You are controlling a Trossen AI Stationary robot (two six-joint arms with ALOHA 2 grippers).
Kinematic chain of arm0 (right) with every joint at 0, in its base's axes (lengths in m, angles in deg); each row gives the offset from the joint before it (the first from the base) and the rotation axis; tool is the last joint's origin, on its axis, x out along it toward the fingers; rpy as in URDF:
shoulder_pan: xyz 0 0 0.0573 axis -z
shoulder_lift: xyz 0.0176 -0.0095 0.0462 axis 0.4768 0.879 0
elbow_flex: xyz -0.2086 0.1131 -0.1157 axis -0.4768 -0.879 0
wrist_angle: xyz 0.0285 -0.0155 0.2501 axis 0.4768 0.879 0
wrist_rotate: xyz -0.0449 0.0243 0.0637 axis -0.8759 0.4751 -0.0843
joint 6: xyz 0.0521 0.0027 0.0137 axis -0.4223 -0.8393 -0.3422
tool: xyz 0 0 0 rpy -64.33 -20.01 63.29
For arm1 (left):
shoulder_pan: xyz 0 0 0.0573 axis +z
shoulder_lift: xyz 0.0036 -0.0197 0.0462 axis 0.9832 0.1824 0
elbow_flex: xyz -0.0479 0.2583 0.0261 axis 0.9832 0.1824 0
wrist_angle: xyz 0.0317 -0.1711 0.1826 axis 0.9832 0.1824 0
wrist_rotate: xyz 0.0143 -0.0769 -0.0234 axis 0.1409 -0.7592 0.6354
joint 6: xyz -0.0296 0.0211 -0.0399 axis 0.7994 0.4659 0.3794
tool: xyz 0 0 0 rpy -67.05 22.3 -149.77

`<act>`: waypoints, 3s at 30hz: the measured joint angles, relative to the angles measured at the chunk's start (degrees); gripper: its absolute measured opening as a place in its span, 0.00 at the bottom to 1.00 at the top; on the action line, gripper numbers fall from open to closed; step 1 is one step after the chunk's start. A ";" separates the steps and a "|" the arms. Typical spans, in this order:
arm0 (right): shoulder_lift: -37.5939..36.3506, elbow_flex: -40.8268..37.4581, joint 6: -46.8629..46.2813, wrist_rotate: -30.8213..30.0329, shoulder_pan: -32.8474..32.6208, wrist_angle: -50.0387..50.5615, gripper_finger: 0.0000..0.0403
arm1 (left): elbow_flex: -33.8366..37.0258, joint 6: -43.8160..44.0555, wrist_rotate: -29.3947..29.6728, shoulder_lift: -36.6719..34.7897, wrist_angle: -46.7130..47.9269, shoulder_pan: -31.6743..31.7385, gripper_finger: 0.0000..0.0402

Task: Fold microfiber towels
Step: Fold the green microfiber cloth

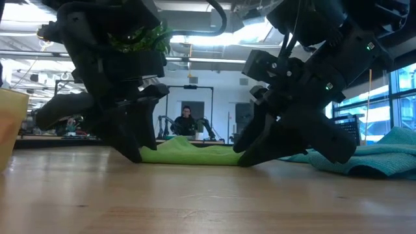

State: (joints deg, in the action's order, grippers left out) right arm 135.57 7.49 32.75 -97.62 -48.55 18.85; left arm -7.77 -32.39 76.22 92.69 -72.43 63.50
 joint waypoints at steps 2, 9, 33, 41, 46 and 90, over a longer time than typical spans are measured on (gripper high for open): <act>0.01 0.00 0.03 0.00 0.00 0.00 0.44 | 0.00 -0.61 0.20 0.00 -0.18 0.00 0.33; 0.00 0.00 -0.51 2.96 0.17 -0.15 0.31 | 0.04 0.68 0.53 0.04 -0.71 0.04 0.21; 0.02 4.49 -7.29 8.35 0.92 5.08 0.02 | 0.00 2.07 1.16 0.07 0.47 -0.55 0.01; -0.09 4.59 -9.02 8.33 0.74 5.49 0.02 | -0.02 2.86 1.23 -0.02 1.31 -1.51 0.00; -0.43 4.68 -9.33 8.35 0.70 5.40 0.02 | 0.07 3.68 0.03 -0.99 2.54 -1.59 0.00; -2.21 10.27 -7.64 16.14 5.88 1.55 0.00 | 8.33 6.14 -27.64 -23.65 3.90 11.73 0.00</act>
State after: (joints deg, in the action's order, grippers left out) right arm 133.36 17.77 25.11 -81.47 -42.67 20.40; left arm 0.55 -26.26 48.58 69.04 -68.54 75.23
